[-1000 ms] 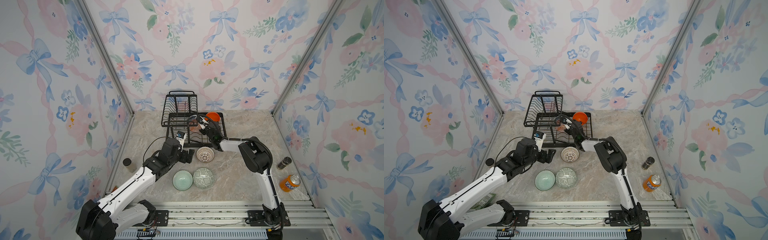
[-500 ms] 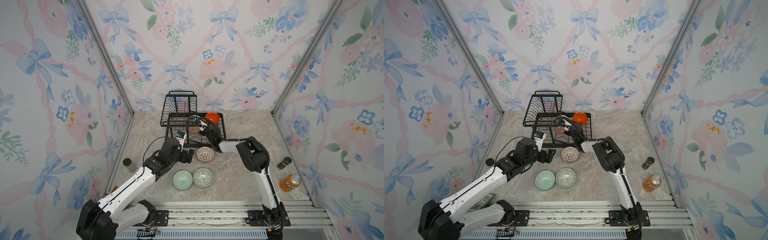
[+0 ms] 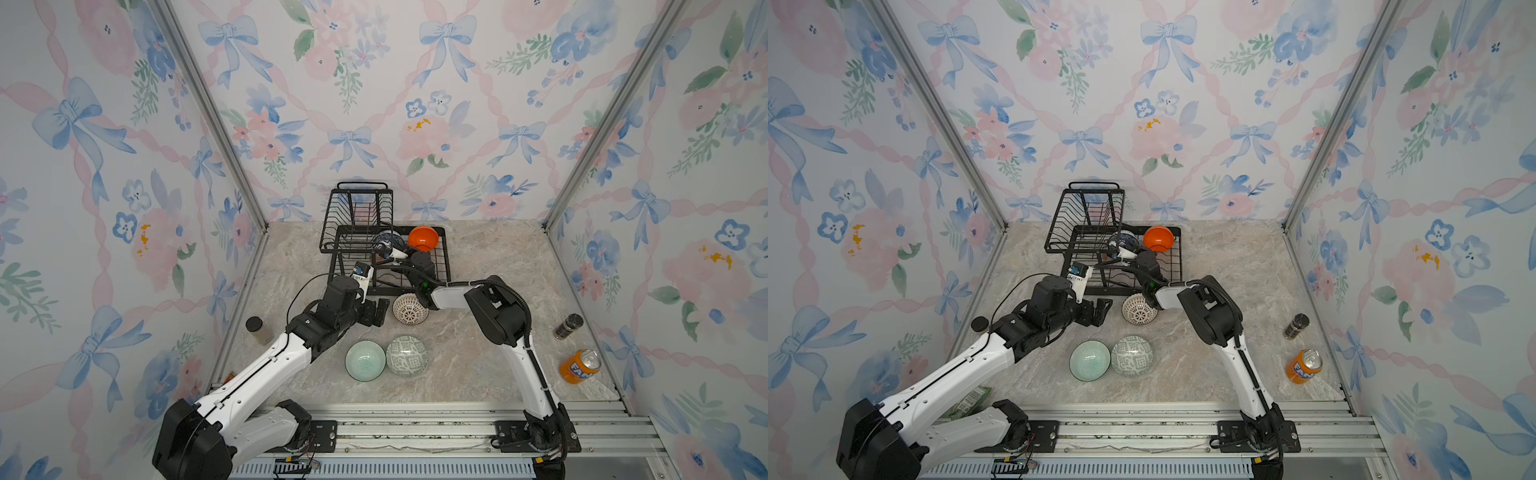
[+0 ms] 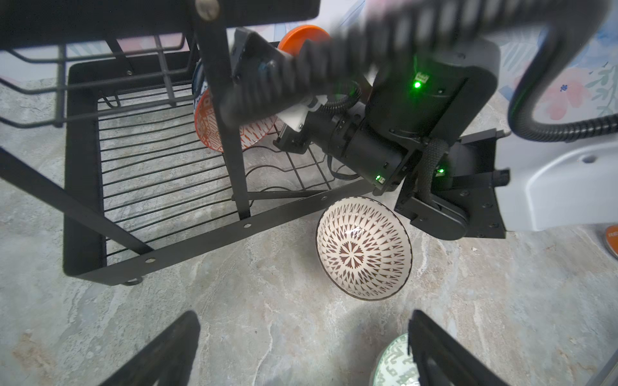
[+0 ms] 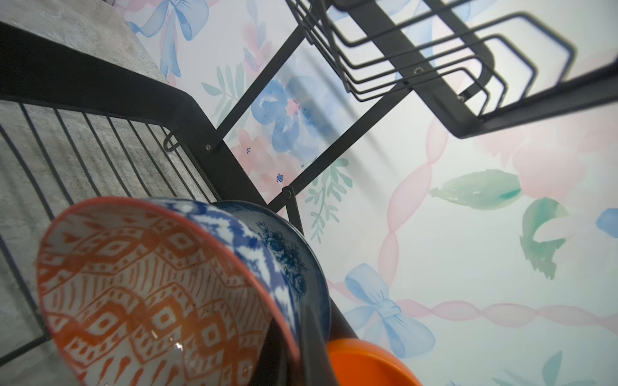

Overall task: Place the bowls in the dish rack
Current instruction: 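Lower the orange-patterned bowl upright into the slots beside the blue floral bowl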

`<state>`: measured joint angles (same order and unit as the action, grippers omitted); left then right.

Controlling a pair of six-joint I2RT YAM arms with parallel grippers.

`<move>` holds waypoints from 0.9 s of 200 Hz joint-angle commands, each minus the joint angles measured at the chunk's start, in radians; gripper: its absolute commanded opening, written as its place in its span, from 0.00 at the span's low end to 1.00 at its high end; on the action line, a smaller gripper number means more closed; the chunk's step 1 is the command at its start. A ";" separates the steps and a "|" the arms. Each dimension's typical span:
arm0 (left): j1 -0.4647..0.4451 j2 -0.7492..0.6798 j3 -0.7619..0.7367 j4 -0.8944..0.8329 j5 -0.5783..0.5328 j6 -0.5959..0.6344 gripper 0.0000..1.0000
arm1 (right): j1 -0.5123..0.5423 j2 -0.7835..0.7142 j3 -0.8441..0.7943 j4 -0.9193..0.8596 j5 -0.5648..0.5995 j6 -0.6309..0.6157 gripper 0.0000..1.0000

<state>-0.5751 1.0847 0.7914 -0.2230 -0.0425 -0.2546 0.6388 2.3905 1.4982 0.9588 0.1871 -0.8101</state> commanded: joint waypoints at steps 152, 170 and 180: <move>0.007 -0.057 -0.021 -0.013 0.010 0.003 0.98 | -0.005 -0.123 -0.069 -0.176 0.034 0.038 0.03; 0.008 -0.058 -0.021 -0.013 0.010 0.003 0.98 | -0.004 -0.126 -0.069 -0.182 0.040 0.041 0.07; 0.007 -0.058 -0.021 -0.014 0.011 0.002 0.98 | -0.005 -0.127 -0.071 -0.180 0.041 0.043 0.10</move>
<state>-0.5751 1.0424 0.7834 -0.2340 -0.0429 -0.2550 0.6376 2.3074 1.4391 0.8211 0.2070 -0.7925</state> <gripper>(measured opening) 0.980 0.081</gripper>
